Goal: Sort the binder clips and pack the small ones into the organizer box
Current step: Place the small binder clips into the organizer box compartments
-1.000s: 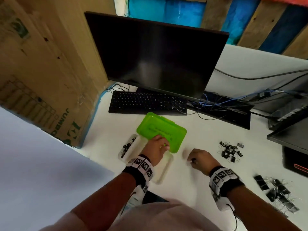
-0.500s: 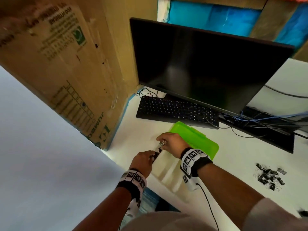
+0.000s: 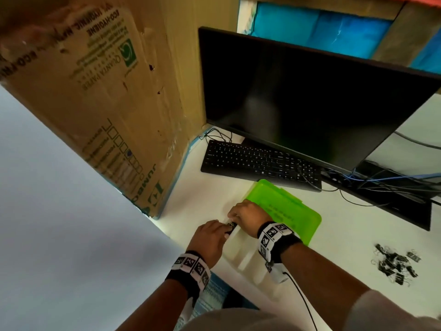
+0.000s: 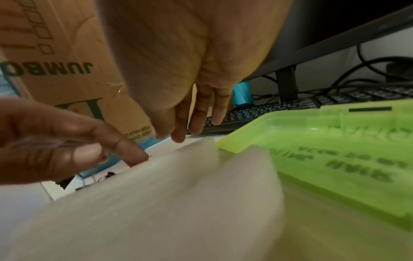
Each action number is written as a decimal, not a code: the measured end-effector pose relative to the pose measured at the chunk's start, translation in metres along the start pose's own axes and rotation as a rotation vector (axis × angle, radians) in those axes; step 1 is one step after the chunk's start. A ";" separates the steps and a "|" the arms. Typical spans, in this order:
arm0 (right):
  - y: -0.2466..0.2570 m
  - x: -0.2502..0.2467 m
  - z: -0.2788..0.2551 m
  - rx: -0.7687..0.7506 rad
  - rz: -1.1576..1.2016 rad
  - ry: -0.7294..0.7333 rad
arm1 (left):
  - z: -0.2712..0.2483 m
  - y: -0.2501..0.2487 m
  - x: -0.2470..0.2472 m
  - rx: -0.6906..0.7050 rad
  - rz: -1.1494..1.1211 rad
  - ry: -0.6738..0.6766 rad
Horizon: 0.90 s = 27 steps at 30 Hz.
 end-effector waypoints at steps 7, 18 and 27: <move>-0.016 -0.009 -0.033 -0.071 -0.080 -0.074 | 0.009 0.004 -0.015 -0.117 -0.061 -0.154; -0.137 -0.039 -0.196 0.344 -0.091 -0.167 | 0.056 -0.114 0.024 0.217 -0.174 -0.085; -0.201 -0.057 -0.327 0.732 -0.045 -0.226 | 0.054 -0.241 0.102 0.423 -0.276 0.232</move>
Point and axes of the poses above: each hand's wrist, its own z-axis towards the middle knuckle, its own x-axis out of the palm, y = z × x, the point moved 3 cm from there along z, towards the middle knuckle, and after that the axes turned 7 degrees about -y, right-handed, at the moved point
